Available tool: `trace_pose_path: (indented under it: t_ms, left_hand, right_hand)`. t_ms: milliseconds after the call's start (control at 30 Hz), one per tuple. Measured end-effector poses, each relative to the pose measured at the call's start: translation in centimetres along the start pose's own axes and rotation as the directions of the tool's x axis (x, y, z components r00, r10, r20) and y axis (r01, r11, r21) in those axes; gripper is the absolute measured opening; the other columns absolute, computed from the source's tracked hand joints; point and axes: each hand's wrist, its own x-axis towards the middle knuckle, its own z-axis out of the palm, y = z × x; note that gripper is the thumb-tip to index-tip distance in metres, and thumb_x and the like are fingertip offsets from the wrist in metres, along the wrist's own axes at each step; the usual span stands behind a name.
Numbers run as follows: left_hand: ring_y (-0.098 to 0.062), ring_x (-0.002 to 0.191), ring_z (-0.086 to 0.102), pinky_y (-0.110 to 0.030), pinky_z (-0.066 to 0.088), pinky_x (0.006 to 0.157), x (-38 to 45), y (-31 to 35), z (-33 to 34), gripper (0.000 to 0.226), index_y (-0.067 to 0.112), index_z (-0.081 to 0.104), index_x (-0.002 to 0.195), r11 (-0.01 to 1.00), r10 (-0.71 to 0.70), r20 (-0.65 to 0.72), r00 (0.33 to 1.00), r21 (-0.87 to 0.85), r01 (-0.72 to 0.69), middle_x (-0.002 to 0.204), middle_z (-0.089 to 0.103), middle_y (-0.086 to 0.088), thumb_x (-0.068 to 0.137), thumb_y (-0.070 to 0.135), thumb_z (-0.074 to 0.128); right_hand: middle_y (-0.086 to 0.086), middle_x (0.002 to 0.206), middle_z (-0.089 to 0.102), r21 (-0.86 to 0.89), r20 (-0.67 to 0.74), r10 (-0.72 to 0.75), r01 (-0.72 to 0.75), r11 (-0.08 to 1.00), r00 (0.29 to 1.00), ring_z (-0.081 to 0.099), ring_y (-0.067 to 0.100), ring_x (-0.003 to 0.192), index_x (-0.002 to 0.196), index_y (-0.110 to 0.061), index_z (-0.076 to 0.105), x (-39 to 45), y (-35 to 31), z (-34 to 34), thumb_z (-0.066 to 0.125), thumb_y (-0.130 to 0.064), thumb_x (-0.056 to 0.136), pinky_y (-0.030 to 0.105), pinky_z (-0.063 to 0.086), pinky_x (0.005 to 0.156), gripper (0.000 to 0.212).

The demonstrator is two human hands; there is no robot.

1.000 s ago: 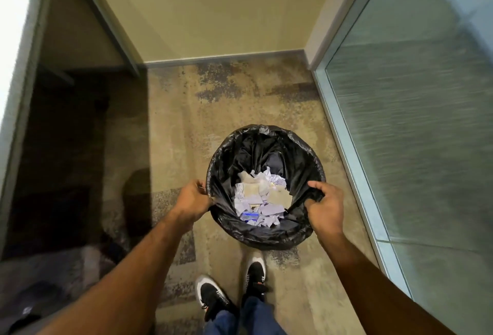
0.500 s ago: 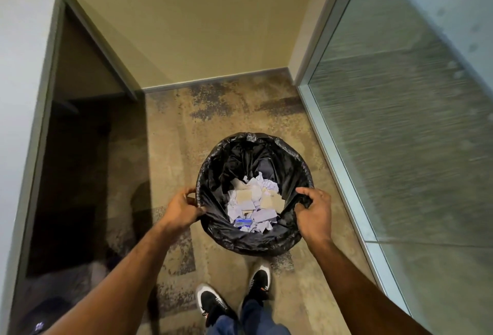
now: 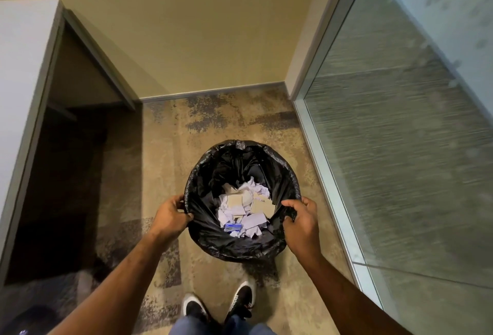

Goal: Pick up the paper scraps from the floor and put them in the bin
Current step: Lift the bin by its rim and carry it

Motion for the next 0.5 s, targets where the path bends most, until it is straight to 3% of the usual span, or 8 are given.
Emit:
trace_pose_path:
  t_ms: [33, 100, 233, 367, 500]
  left_hand:
    - [-0.021, 0.089, 0.070, -0.027, 0.061, 0.071, 0.5, 0.4, 0.2, 0.052, 0.027, 0.067, 0.093, 1.000, 0.009, -0.007, 1.000, 0.014, -0.008, 0.096, 0.071, -0.001, 0.083, -0.023, 0.058]
    - [-0.025, 0.088, 0.072, -0.038, 0.063, 0.079, 1.5, 1.2, 0.5, 0.051, 0.027, 0.070, 0.091, 0.999, 0.018, -0.026, 1.000, 0.029, -0.017, 0.087, 0.074, 0.003, 0.081, -0.022, 0.060]
    - [-0.027, 0.089, 0.074, -0.047, 0.061, 0.086, 3.7, 3.0, 1.0, 0.049, 0.023, 0.073, 0.099, 0.998, 0.033, -0.024, 0.999, 0.063, -0.032, 0.082, 0.076, 0.006, 0.080, -0.021, 0.059]
    - [-0.025, 0.091, 0.073, -0.048, 0.061, 0.087, 6.6, 5.5, 1.8, 0.051, 0.026, 0.071, 0.100, 0.993, 0.069, 0.016, 0.997, 0.100, -0.071, 0.086, 0.075, 0.003, 0.082, -0.020, 0.058]
    - [-0.019, 0.085, 0.073, -0.047, 0.062, 0.081, 10.6, 8.1, 2.4, 0.051, 0.026, 0.074, 0.096, 0.985, 0.094, 0.042, 0.995, 0.140, -0.099, 0.083, 0.076, 0.013, 0.078, -0.019, 0.060]
  right_hand:
    - [0.000, 0.129, 0.041, -0.019, -0.002, -0.008, 0.008, 1.000, 1.000, 0.053, -0.011, 0.105, 0.107, -0.021, 0.069, 0.6, -0.1, -0.2, 0.052, 0.018, 0.086, 0.003, 0.044, 0.090, 0.047]
    - [0.002, 0.129, 0.041, -0.057, -0.008, -0.019, 0.018, 0.998, 1.000, 0.054, -0.004, 0.102, 0.107, -0.018, 0.069, 2.0, -0.2, -0.4, 0.053, 0.020, 0.085, -0.006, 0.035, 0.083, 0.046]
    - [0.005, 0.133, 0.041, -0.093, -0.002, -0.010, 0.010, 0.996, 1.000, 0.051, 0.012, 0.108, 0.109, -0.016, 0.069, 5.0, -0.4, -0.8, 0.055, 0.019, 0.086, -0.008, 0.032, 0.080, 0.044]
    - [0.004, 0.140, 0.039, -0.139, 0.016, 0.019, -0.017, 0.990, 1.000, 0.044, 0.006, 0.110, 0.113, -0.019, 0.068, 8.2, -0.7, -1.0, 0.057, 0.011, 0.090, -0.010, 0.029, 0.077, 0.040]
    - [0.003, 0.141, 0.039, -0.155, 0.004, 0.055, -0.054, 0.986, 0.998, 0.044, 0.006, 0.113, 0.112, -0.021, 0.067, 11.8, -1.5, -1.0, 0.058, 0.009, 0.091, -0.009, 0.029, 0.076, 0.037]
